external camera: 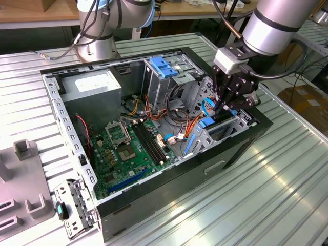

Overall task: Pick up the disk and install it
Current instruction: 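Insert the second disk wire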

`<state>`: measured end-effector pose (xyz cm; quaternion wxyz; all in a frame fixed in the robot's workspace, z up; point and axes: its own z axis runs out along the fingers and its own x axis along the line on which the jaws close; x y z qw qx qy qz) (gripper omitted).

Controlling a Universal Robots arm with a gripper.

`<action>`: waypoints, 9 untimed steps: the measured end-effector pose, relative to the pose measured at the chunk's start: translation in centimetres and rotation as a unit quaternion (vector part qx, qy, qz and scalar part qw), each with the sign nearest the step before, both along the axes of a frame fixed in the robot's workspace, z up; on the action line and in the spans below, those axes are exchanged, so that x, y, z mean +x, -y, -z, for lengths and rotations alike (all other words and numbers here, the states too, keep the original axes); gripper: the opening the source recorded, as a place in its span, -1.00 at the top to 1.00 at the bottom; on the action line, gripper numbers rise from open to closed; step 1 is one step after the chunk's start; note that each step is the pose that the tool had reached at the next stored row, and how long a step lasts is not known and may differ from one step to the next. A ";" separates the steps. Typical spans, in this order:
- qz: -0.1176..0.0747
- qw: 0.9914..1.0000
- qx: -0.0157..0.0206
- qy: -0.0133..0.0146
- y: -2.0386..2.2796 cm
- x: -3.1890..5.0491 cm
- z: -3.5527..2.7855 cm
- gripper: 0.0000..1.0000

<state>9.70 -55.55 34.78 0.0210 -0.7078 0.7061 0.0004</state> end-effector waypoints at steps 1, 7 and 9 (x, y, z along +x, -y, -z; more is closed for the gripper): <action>0.000 1.000 0.000 0.000 0.09 0.00 0.00 0.68; 0.000 1.000 0.000 0.000 0.35 0.00 0.03 0.68; 0.000 1.000 0.000 0.000 0.36 0.00 0.11 0.68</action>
